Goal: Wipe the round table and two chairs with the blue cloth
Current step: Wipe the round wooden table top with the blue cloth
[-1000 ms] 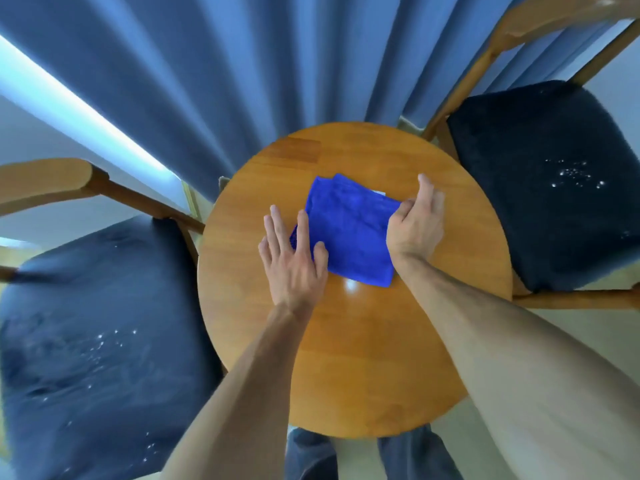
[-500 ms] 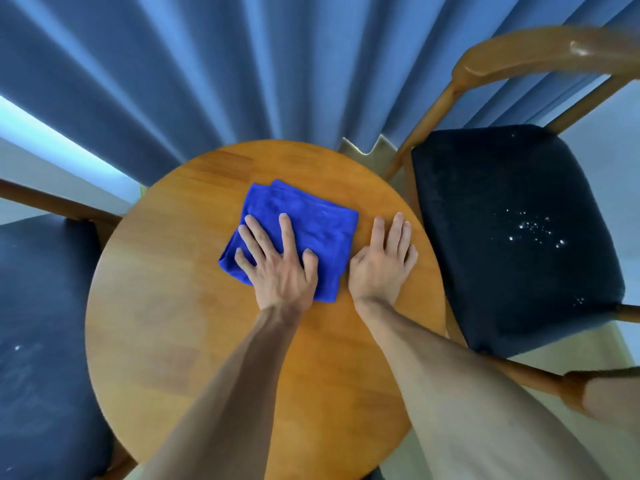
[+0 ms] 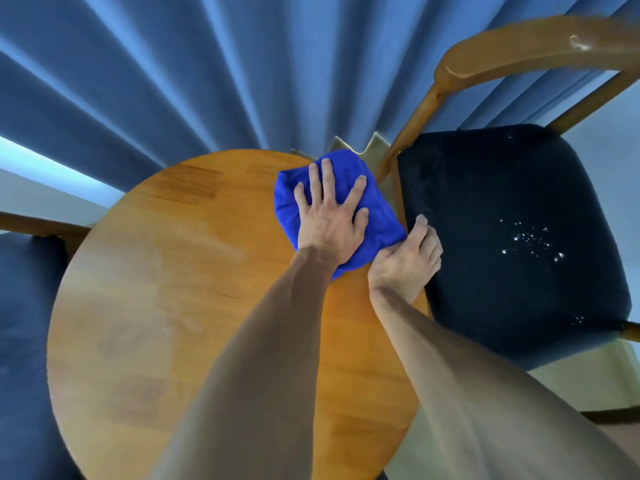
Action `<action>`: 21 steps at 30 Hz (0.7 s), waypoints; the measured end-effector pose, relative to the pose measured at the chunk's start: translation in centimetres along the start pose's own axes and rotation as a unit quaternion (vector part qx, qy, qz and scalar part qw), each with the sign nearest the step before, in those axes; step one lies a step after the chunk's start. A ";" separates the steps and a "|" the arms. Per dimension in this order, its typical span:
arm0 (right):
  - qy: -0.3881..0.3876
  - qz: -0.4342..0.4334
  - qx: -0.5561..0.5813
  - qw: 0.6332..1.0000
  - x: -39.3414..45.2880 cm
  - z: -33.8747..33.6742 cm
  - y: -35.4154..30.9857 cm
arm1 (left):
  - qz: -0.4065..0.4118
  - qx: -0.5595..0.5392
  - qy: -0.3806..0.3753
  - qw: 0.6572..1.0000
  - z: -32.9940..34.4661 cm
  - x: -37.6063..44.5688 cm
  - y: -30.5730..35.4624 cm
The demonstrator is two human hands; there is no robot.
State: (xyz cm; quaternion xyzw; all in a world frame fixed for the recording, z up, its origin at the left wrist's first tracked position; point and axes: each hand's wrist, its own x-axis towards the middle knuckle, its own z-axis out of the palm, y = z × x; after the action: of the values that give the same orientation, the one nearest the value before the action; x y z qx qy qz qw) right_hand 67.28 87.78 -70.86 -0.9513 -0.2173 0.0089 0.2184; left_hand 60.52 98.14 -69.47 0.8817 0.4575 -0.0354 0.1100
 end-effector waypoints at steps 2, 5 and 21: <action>0.001 0.025 0.024 0.999 0.1 -0.4 -0.2 | 0.010 0.000 -0.003 1.000 0.0 0.0 -0.4; -0.008 0.016 0.027 0.999 -0.2 -0.9 -0.4 | -0.013 -0.014 0.002 1.000 -0.4 -0.7 -2.2; -0.034 -0.157 -0.089 0.983 -2.1 0.4 -0.9 | -0.369 -0.078 0.054 0.924 -3.1 -7.2 -22.0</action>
State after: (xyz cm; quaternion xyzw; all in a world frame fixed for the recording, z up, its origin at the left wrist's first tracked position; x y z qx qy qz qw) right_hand 64.92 87.79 -70.95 -0.9203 -0.3708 -0.0128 0.1239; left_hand 38.34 105.36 -68.85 0.6393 0.7574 0.0101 0.1328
